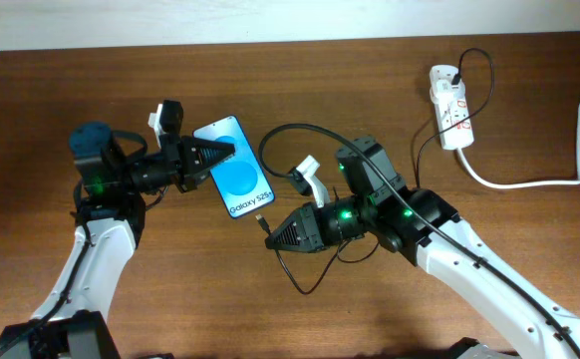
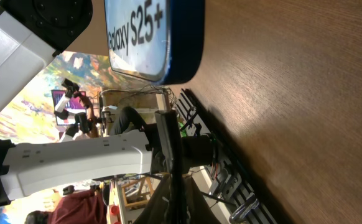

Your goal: Plug charger to phone and switch on socket

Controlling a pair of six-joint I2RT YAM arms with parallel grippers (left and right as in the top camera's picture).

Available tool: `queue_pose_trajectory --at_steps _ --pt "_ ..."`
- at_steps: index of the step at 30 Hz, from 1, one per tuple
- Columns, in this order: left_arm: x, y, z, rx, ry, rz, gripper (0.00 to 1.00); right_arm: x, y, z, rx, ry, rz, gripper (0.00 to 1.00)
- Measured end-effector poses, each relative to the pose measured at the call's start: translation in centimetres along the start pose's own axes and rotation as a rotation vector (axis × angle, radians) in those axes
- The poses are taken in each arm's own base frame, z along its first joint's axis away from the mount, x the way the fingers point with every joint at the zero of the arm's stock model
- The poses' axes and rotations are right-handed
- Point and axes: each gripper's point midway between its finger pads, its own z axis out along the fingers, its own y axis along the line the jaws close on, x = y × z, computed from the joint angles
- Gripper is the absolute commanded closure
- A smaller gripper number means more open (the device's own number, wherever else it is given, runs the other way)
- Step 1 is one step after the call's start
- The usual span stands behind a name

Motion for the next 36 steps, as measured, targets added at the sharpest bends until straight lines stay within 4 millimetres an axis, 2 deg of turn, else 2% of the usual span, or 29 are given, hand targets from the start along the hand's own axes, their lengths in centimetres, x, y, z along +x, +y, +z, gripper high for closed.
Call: queue_pose_trajectory --at_steps 36 --pt "-0.11 0.03 0.0 -0.002 -0.006 -0.001 1.0 -0.81 0.3 -0.18 0.008 -0.039 -0.116 0.96"
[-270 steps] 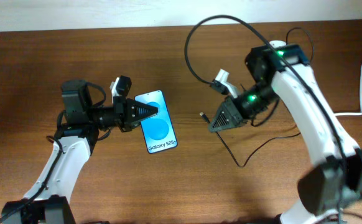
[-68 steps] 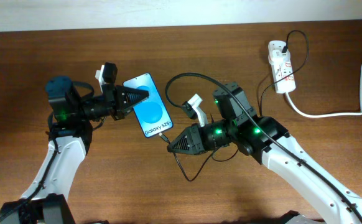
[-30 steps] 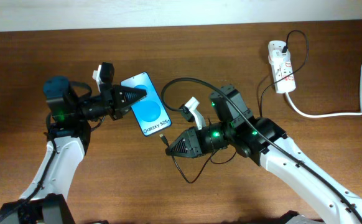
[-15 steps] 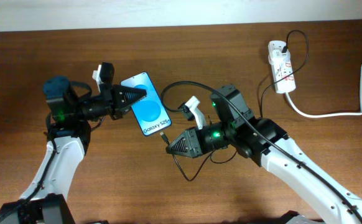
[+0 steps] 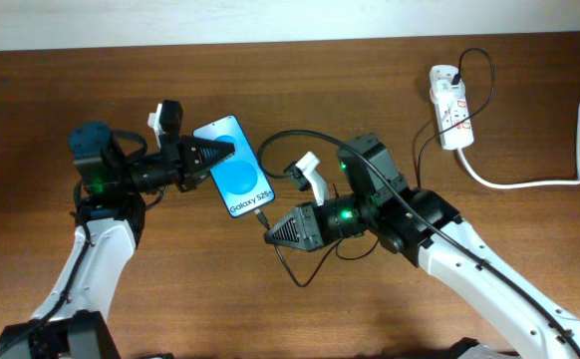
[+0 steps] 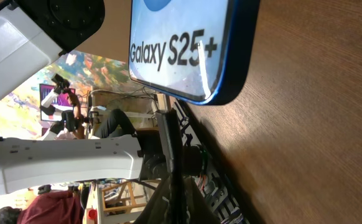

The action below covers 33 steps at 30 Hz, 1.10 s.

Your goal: Plug charger to phone and switch on socket

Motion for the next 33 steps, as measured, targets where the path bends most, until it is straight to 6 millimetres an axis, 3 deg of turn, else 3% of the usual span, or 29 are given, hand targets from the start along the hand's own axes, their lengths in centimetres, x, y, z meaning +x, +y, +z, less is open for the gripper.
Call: queue_pose_trajectory --at_steps 33 --pt "0.0 0.0 0.0 0.0 0.0 0.001 1.0 0.4 1.4 -0.1 -0.071 0.037 0.148 0.96"
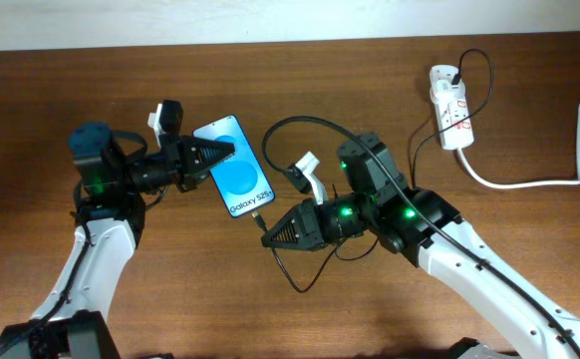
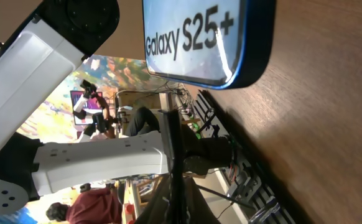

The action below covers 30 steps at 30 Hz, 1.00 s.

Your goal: Plug charger to phone and switch on socket

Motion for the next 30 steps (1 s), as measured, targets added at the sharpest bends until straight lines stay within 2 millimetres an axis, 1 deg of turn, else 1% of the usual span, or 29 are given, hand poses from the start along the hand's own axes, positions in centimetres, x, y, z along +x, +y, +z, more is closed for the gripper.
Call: queue_pose_trajectory --at_steps 8,30 --pt "0.0 0.0 0.0 0.0 0.0 0.0 1.0 0.02 -0.06 0.0 0.002 0.0 0.051 0.96" --pt "0.0 0.02 0.0 0.0 0.0 -0.001 1.0 -0.36 -0.48 -0.01 0.027 -0.023 0.084 0.96"
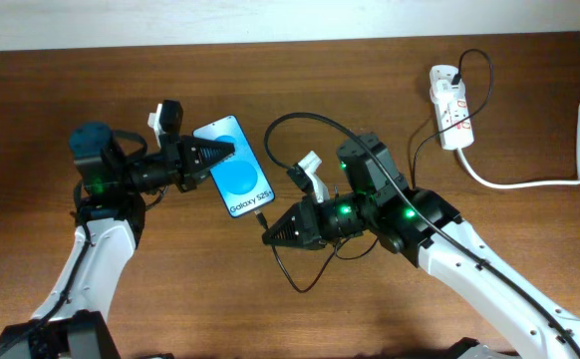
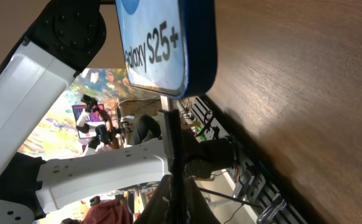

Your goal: Plug charger to phone and switch on socket

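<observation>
The phone [image 1: 236,170], blue-edged with "Galaxy S25+" on its lit screen, lies on the wooden table [image 1: 270,60] left of centre. My left gripper [image 1: 222,153] is shut on its left edge. My right gripper [image 1: 268,236] is shut on the black charger plug [image 1: 262,221], whose tip points at the phone's bottom edge, just short of it. In the right wrist view the plug [image 2: 171,140] rises from my gripper [image 2: 172,186] toward the phone [image 2: 162,43], its tip right under the bottom edge. The white socket strip [image 1: 448,108] lies at the far right.
The charger's black cable [image 1: 310,125] arcs from the socket strip over my right arm and loops on the table below it. A white mains cable [image 1: 529,181] runs off the strip to the right edge. The table's back edge meets a pale wall.
In the right wrist view the phone's bottom edge has shifted left and now stands directly above the plug tip. The overhead view shows only a slight turn of my right wrist. Left arm unchanged.
My left gripper kept its hold on the phone's edge throughout. My right gripper held the plug a short way below the phone's bottom edge, then closer, then off to one side of it. Now the tip lines up under that edge.
</observation>
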Controlling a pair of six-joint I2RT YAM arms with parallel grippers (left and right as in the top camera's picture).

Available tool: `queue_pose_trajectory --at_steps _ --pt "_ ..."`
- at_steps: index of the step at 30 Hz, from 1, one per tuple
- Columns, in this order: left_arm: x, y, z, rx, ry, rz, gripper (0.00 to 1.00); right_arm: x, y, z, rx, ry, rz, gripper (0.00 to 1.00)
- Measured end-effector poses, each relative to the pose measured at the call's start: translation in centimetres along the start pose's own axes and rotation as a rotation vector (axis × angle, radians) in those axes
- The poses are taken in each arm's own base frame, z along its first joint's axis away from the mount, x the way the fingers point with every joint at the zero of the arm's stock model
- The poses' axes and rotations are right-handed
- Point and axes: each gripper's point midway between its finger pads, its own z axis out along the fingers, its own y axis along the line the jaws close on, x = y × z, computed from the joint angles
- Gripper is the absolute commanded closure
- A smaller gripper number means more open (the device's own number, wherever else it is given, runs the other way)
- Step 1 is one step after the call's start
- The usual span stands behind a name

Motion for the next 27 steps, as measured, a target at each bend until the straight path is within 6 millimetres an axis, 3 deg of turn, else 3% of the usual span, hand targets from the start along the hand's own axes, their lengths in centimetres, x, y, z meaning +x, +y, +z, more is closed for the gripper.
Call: queue_pose_trajectory --at_steps 27 --pt "-0.17 0.05 -0.06 -0.003 -0.009 0.0 1.0 -0.34 0.36 0.0 -0.012 -0.011 -0.025 0.96"
